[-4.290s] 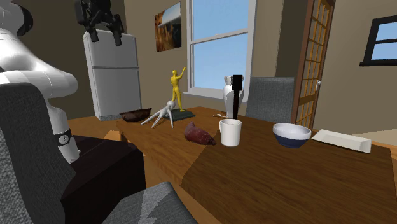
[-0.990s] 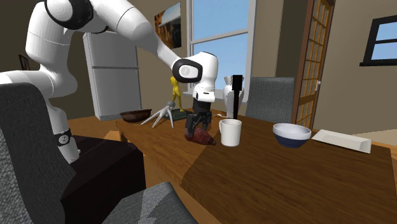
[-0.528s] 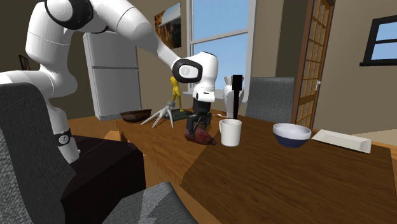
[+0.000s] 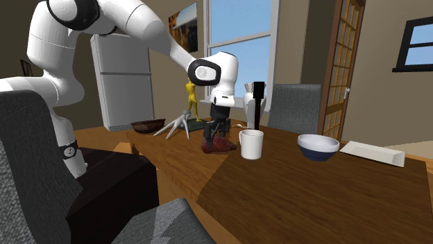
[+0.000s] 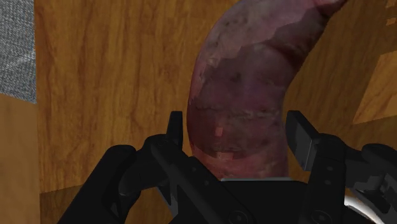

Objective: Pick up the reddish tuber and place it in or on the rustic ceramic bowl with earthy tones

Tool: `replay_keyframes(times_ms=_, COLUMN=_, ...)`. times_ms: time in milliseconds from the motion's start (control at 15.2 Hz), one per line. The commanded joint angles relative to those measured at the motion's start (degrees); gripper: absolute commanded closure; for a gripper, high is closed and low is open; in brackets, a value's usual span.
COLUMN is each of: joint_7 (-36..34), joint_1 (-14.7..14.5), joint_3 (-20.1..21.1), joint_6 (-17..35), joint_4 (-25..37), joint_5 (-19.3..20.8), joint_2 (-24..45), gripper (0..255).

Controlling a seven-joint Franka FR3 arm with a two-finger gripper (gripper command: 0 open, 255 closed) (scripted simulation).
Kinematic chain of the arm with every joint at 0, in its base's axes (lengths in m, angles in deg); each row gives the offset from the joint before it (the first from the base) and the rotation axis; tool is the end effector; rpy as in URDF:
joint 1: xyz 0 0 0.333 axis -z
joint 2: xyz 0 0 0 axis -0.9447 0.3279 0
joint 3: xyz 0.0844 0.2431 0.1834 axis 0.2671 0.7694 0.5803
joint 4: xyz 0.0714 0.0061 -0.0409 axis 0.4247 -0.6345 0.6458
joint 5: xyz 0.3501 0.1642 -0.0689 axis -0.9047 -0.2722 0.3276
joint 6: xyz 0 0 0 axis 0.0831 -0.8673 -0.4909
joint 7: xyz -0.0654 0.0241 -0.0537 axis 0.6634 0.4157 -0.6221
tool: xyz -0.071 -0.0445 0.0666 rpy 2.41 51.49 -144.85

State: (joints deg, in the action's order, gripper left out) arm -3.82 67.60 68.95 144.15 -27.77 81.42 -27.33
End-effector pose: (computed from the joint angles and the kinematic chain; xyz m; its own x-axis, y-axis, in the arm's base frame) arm 0.6051 0.1972 0.2847 0.9185 -0.3764 -0.1214 -0.3702 -0.9262 0.0709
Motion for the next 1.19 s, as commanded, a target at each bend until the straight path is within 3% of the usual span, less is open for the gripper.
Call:
replay_keyframes(times_ms=0, joint_7=0.16, joint_1=0.13, joint_3=0.16, joint_6=-1.17, joint_4=0.29, joint_5=-0.29, joint_2=-0.93, gripper=255)
replay_keyframes(times_ms=1122, joint_7=1.19, joint_1=0.69, joint_3=1.08, joint_6=-11.97, joint_4=5.52, joint_5=-2.26, joint_2=-6.74, gripper=255)
